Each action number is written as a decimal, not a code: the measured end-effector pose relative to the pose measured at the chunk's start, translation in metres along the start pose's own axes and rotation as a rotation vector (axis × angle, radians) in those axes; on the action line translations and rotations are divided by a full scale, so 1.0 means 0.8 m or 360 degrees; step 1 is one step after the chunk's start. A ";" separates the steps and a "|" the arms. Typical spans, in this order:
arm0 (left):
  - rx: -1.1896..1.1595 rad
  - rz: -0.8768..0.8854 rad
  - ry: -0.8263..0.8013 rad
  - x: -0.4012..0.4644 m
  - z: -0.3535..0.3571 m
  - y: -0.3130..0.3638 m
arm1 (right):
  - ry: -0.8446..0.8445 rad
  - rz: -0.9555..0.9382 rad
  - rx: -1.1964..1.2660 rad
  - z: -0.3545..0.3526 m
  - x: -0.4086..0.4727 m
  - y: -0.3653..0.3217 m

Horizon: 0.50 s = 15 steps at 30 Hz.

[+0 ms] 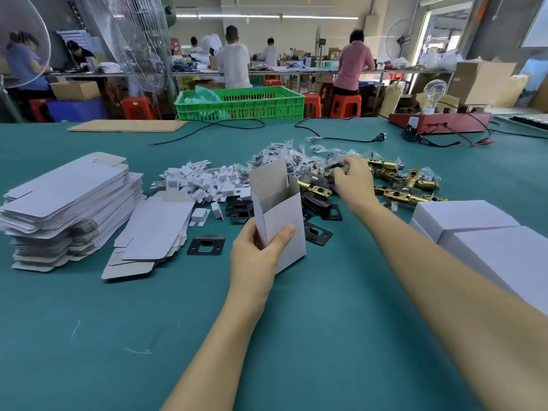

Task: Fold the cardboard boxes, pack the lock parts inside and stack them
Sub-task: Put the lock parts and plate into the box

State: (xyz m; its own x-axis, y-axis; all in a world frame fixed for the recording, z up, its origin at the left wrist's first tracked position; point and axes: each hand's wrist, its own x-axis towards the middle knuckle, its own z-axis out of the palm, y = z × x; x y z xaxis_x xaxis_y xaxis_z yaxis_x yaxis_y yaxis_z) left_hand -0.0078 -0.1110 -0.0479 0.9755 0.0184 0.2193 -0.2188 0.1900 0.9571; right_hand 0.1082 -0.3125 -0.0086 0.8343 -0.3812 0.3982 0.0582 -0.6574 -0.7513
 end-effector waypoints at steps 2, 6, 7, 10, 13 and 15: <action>0.0004 -0.0011 -0.0017 -0.002 0.001 0.002 | 0.0125 0.0022 0.0219 -0.015 -0.030 -0.012; 0.0066 -0.0024 -0.0149 -0.005 0.006 0.008 | 0.0265 0.0074 0.0485 -0.059 -0.074 -0.036; 0.0064 -0.0043 -0.0190 -0.006 0.006 0.009 | 0.0272 0.0098 0.0535 -0.072 -0.080 -0.043; 0.0045 -0.0084 -0.0293 -0.008 0.009 0.011 | 0.0213 0.0048 0.0757 -0.115 -0.098 -0.072; 0.0040 -0.0054 -0.0399 -0.012 0.010 0.014 | -0.0120 -0.0156 0.0972 -0.154 -0.116 -0.104; 0.0039 -0.0048 -0.0432 -0.013 0.011 0.015 | -0.0416 -0.0356 0.0889 -0.170 -0.126 -0.123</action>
State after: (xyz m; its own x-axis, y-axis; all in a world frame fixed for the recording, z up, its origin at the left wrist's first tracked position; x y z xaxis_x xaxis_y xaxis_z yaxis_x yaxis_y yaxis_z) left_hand -0.0208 -0.1178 -0.0367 0.9402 -0.2510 0.2301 -0.1933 0.1628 0.9675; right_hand -0.0559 -0.2977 0.0966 0.8707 -0.0574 0.4884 0.4630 -0.2391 -0.8535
